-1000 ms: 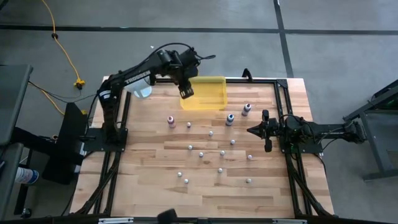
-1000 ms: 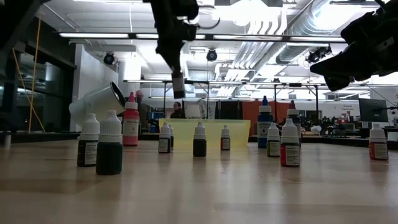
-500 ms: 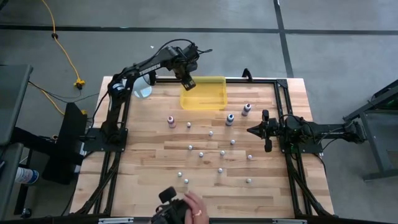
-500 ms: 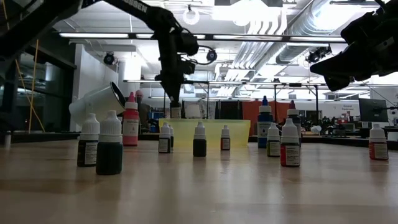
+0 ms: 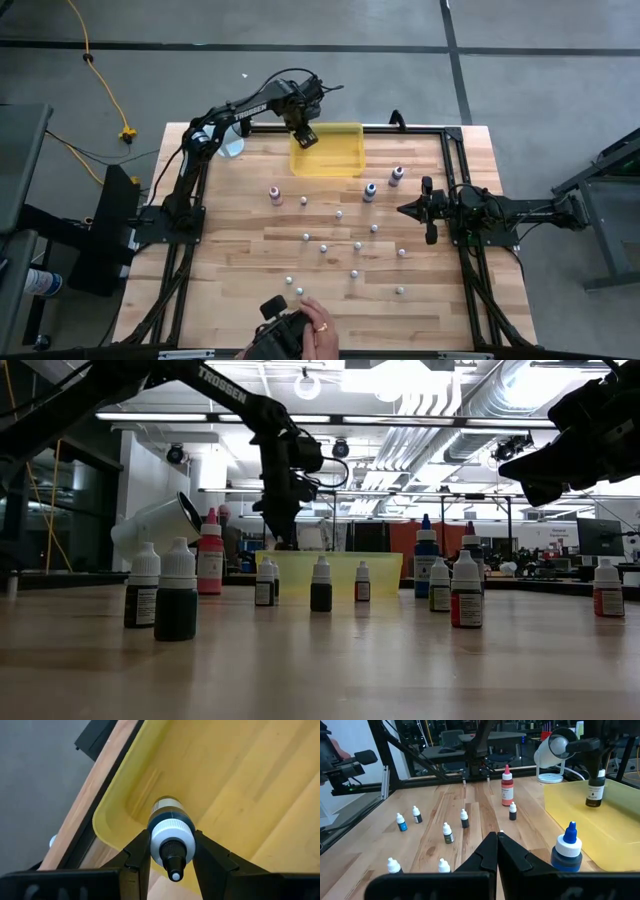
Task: Pick & Place food coloring
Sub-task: Put the large black food coloring bottle into the yellow container, then put the large pink food coloring bottle into the yellow container
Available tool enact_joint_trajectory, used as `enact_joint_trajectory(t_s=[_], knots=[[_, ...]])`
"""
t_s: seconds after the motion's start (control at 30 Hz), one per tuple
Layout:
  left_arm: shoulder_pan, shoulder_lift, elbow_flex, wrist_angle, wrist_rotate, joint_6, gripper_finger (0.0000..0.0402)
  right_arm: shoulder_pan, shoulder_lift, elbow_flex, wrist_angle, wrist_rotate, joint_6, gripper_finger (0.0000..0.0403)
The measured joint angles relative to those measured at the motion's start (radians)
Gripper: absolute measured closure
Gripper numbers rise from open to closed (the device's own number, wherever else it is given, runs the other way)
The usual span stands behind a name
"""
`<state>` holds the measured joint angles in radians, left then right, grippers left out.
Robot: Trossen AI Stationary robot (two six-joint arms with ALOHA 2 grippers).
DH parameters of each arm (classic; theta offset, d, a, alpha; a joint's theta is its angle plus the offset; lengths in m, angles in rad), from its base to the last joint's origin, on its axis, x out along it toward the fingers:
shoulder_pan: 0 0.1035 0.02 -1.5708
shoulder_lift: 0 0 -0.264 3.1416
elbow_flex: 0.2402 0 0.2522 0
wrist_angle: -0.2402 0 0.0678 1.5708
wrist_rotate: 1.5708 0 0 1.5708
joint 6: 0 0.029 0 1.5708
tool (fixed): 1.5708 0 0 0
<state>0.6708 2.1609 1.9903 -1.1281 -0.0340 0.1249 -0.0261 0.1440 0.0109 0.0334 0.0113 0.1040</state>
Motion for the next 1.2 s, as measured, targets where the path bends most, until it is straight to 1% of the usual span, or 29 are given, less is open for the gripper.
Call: enact_joint_trajectory(t_s=[0.5,0.57,0.63,0.77,0.9,1.0,1.2], knots=[[0.031,0.012,0.0,0.01,0.003,0.003,0.029,0.0,0.0,0.0,0.0,0.0,0.0,0.0402],[0.036,0.013,0.0,0.006,0.012,0.005,0.0279,0.0,0.0,0.0,0.0,0.0,0.0,0.0402],[0.036,0.017,0.001,0.016,0.026,0.016,0.0259,0.0,0.0,0.0,0.0,0.0,0.0,0.0402],[0.036,0.023,0.0,0.012,0.023,0.026,0.0215,0.0,0.0,0.0,0.0,0.0,0.0,0.0402],[0.036,0.022,0.0,0.017,0.019,0.031,0.0186,0.0,0.0,0.0,0.0,0.0,0.0,0.0402],[0.036,0.021,0.0,0.021,0.019,0.032,0.0177,0.0,0.0,0.0,0.0,0.0,0.0,0.0402],[0.036,-0.003,0.008,0.014,0.016,0.038,0.0175,0.0,0.0,0.0,0.0,0.0,0.0,0.0402]])
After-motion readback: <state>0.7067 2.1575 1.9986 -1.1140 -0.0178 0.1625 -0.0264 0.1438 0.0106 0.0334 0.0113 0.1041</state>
